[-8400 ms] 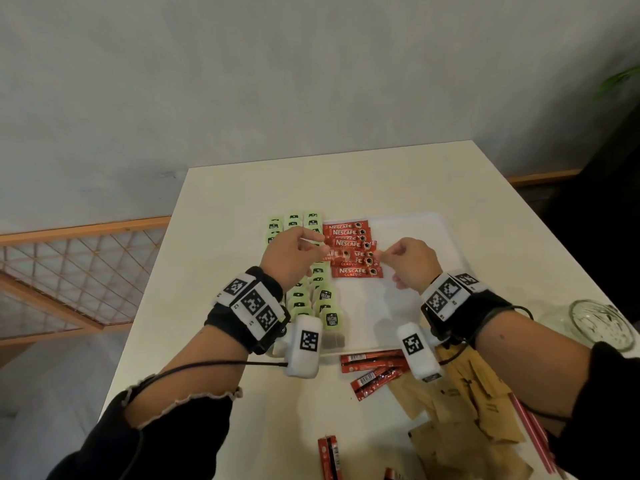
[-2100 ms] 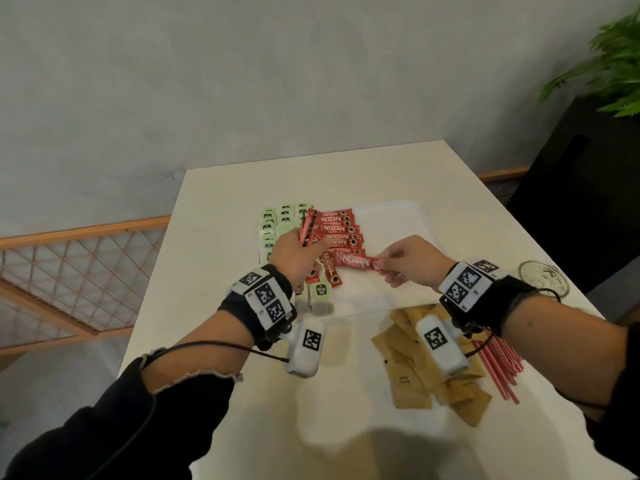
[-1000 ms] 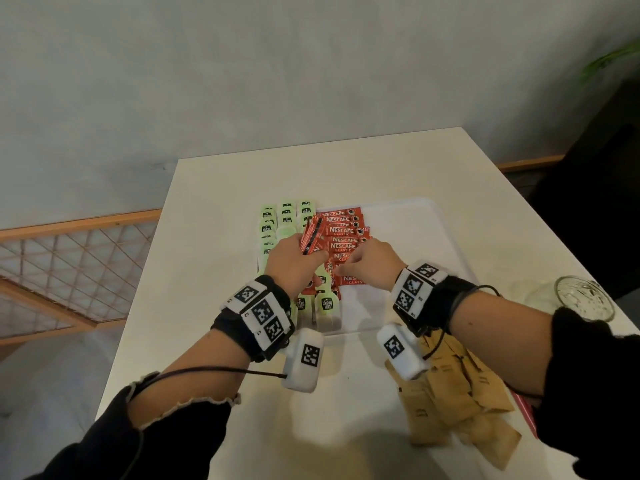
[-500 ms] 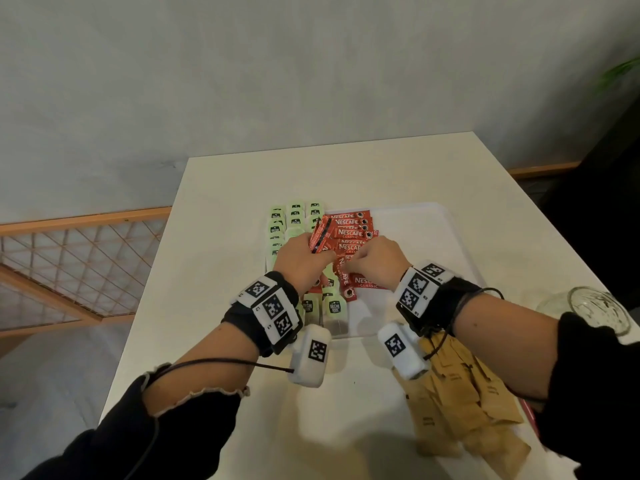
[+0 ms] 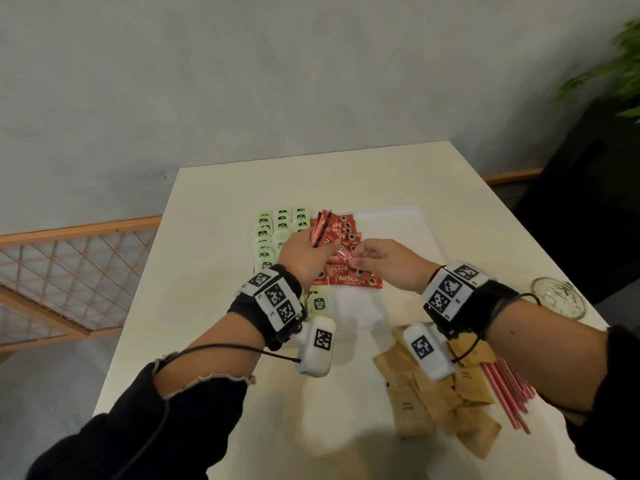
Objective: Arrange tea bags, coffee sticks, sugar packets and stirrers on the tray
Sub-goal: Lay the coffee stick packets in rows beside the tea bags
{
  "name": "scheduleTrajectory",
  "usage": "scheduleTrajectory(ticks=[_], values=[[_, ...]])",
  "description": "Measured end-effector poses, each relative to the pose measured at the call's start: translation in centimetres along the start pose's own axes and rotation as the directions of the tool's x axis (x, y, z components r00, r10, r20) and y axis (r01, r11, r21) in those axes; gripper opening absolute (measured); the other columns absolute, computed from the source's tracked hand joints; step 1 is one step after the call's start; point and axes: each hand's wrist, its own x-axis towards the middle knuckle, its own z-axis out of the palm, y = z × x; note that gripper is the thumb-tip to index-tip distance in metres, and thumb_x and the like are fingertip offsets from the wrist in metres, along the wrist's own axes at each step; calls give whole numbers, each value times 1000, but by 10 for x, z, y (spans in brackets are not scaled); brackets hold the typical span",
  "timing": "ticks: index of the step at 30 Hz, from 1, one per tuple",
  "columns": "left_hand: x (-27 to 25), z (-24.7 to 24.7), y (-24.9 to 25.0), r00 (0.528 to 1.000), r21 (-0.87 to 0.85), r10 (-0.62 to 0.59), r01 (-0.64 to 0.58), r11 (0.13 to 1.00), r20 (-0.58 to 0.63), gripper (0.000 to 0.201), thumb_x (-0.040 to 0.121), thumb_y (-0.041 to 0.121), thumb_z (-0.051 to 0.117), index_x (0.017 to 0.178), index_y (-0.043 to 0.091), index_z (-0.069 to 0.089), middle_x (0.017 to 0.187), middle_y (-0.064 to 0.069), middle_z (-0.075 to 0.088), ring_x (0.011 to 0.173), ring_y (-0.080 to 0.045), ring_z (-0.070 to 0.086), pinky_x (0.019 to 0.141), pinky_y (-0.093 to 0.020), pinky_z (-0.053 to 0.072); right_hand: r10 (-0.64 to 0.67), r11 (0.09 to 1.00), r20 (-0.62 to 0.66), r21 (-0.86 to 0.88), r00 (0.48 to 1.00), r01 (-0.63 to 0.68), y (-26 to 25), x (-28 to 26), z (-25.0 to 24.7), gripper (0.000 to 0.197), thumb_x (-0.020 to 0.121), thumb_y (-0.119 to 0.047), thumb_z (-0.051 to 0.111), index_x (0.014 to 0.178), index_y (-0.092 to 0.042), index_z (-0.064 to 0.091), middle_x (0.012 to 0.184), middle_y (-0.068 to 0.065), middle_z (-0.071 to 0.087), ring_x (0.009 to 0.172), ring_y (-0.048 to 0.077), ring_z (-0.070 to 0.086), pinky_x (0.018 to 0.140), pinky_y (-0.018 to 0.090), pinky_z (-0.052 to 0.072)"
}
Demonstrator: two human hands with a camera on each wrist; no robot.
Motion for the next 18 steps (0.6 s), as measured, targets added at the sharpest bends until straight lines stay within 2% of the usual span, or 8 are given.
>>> scheduleTrajectory(ticks=[2,4,6,8,10,13,15,18], values=[[-1,-2,1,1000,-39,17,-18,999,-19,17,94,32,62,86,17,64,53,1,64,53,-13,62,61,-28,50,8,993,47,118,999,-13,3,-9,1,16,97,-20,56,98,-5,62,91,6,70,79,14,67,83,30,52],[-4,-4,2,999,-39,31,-31,999,-6,15,94,32,62,83,22,62,52,2,63,50,-10,61,57,-24,49,13,978,33,207,999,-20,6,-15,0,12,98,-17,55,91,-10,63,84,6,71,75,17,67,83,37,52],[-7,-6,4,999,-16,41,-41,999,17,16,94,31,62,80,22,60,52,4,63,48,-7,60,53,-21,48,32,969,2,246,999,-31,8,-20,-2,14,97,-16,56,88,-11,64,79,5,70,77,20,65,81,38,53],[-9,-8,3,998,17,53,-54,998,34,17,94,29,62,80,20,59,55,6,62,45,-4,59,49,-16,47,65,986,7,152,998,-65,11,-25,-8,17,97,-18,56,92,-6,66,77,3,70,73,17,63,73,31,53],[-11,-11,1,998,42,53,-55,998,36,15,94,29,61,82,21,59,57,7,62,48,-8,62,52,-20,48,139,990,68,-4,988,-139,17,-29,-15,17,95,-20,59,92,-6,68,79,4,71,69,14,63,64,24,52],[-9,-17,-4,999,40,25,-27,999,36,13,93,30,62,84,21,59,59,7,61,53,-14,64,53,-25,47,269,959,137,-133,953,-252,30,-30,-15,14,91,-22,65,84,-10,68,76,5,72,63,13,63,57,20,49],[-9,-18,-7,999,32,13,-14,999,33,9,92,28,63,89,20,61,65,9,63,50,-11,63,49,-22,46,320,938,98,-171,942,-301,37,-28,-11,16,90,-25,67,83,-10,67,74,5,73,60,12,64,54,20,49],[-8,-18,-9,999,15,-9,9,1000,40,13,91,28,66,97,17,62,79,7,69,51,-10,63,48,-20,46,352,928,22,-138,936,-346,40,-20,-5,23,90,-26,67,82,-4,69,72,8,71,56,13,60,51,22,48]])
